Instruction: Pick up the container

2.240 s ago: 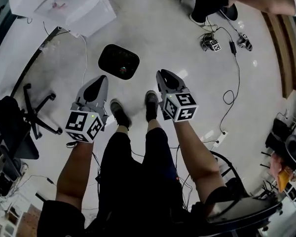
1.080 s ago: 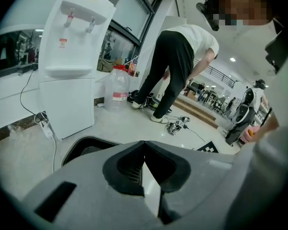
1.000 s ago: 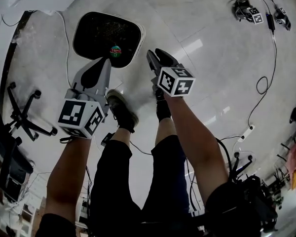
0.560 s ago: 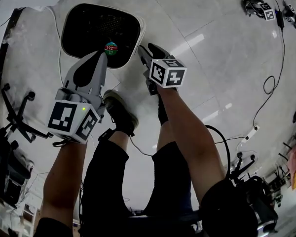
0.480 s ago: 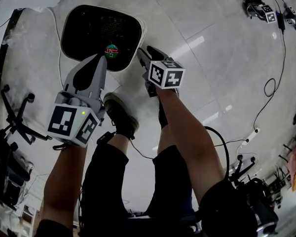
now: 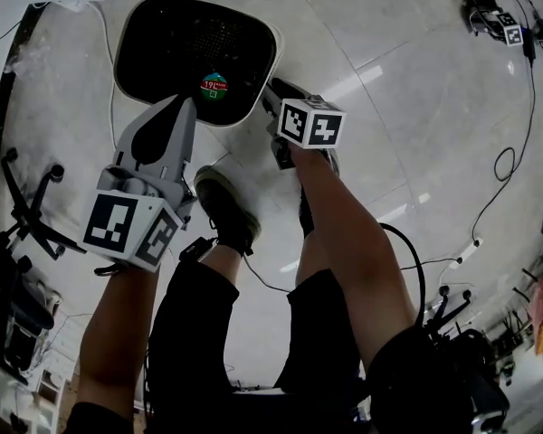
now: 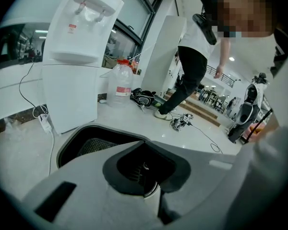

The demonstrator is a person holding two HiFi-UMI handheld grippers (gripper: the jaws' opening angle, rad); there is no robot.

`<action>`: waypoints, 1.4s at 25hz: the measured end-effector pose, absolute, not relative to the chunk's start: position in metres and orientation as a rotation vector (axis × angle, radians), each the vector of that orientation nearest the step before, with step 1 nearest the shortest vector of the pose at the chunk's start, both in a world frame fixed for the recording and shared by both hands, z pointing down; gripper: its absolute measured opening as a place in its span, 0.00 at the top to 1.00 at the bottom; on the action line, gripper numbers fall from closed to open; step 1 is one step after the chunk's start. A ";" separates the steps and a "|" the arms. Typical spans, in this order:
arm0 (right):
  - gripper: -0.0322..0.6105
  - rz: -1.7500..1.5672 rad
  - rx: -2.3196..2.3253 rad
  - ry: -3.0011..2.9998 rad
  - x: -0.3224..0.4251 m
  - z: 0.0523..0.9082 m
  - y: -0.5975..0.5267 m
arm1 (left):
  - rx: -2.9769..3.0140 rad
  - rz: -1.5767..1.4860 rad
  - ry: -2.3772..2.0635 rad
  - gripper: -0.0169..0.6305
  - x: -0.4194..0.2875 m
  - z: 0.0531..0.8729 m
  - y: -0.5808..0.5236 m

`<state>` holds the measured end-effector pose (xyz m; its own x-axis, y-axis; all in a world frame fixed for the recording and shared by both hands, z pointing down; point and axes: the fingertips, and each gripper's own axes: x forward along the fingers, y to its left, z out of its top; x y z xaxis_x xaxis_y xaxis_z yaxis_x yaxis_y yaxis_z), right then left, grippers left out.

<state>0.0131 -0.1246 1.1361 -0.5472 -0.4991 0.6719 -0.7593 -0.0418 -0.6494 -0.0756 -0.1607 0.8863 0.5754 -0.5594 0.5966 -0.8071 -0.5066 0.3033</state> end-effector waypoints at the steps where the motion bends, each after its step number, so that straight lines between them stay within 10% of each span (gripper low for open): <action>1: 0.76 1.638 1.334 -1.994 0.011 1.138 -0.123 | 2.247 0.580 -1.087 0.96 -0.076 0.887 -0.160; 35: 0.88 1.635 1.440 -1.616 0.043 0.989 -0.103 | 2.366 1.079 -0.895 0.89 -0.061 0.889 -0.102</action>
